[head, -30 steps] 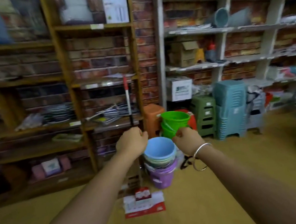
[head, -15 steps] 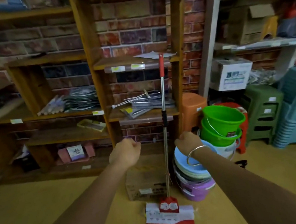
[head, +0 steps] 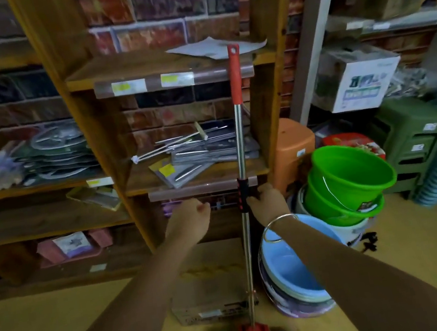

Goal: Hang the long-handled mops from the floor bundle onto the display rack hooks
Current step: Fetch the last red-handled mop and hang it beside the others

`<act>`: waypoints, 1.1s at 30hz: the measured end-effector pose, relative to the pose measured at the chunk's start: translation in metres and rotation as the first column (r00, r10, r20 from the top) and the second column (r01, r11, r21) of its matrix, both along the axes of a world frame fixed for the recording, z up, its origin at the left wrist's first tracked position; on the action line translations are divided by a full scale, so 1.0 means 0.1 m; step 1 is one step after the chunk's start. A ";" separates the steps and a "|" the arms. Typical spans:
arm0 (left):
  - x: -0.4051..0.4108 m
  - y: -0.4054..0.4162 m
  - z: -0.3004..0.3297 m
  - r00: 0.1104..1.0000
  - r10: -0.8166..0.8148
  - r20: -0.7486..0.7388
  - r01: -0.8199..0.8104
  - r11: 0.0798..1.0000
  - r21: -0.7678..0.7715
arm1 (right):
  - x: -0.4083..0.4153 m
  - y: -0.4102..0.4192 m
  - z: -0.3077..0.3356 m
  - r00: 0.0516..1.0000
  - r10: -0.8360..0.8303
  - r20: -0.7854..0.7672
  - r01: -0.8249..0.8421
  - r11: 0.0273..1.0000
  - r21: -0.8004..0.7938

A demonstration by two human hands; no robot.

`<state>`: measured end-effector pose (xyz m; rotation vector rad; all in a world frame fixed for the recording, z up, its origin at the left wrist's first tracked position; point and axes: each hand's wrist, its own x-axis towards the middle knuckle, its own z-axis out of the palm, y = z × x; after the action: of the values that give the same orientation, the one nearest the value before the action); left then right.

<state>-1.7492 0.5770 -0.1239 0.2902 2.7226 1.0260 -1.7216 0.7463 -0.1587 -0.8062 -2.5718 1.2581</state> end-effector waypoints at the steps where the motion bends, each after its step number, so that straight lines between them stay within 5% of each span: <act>1: -0.18 0.05 -0.11 1.000 0.011 0.023 -0.011 1.000 0.010 | -0.20 0.05 -0.08 0.999 -0.034 -0.012 0.034 0.999 -0.018; 5: -0.85 0.21 -0.44 0.997 0.030 0.078 -0.031 0.999 0.021 | -0.94 0.23 -0.28 0.992 -0.121 -0.041 0.115 0.986 -0.123; 8: -1.32 0.36 -0.55 0.994 0.053 0.091 -0.056 0.998 0.025 | -1.43 0.38 -0.33 0.981 -0.172 -0.084 0.168 0.984 -0.056; 15: -1.73 0.57 -0.82 0.985 0.058 0.162 -0.068 0.996 0.062 | -2.12 0.51 -0.36 0.966 -0.123 -0.227 0.090 0.984 -0.152; 28: -1.70 0.56 -0.83 0.971 0.014 0.240 -0.031 0.997 0.068 | -1.51 0.36 -0.46 0.962 0.084 -0.260 -0.038 0.983 0.177; 33: -1.51 0.70 -0.55 0.987 -0.072 0.145 0.063 0.996 0.066 | -1.05 0.26 -0.27 0.962 0.105 -0.254 -0.038 0.967 0.254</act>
<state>-1.9004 0.6466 -0.1787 0.3016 2.5358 1.0692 -1.8263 0.7718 -0.1854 -0.4636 -2.4882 0.9605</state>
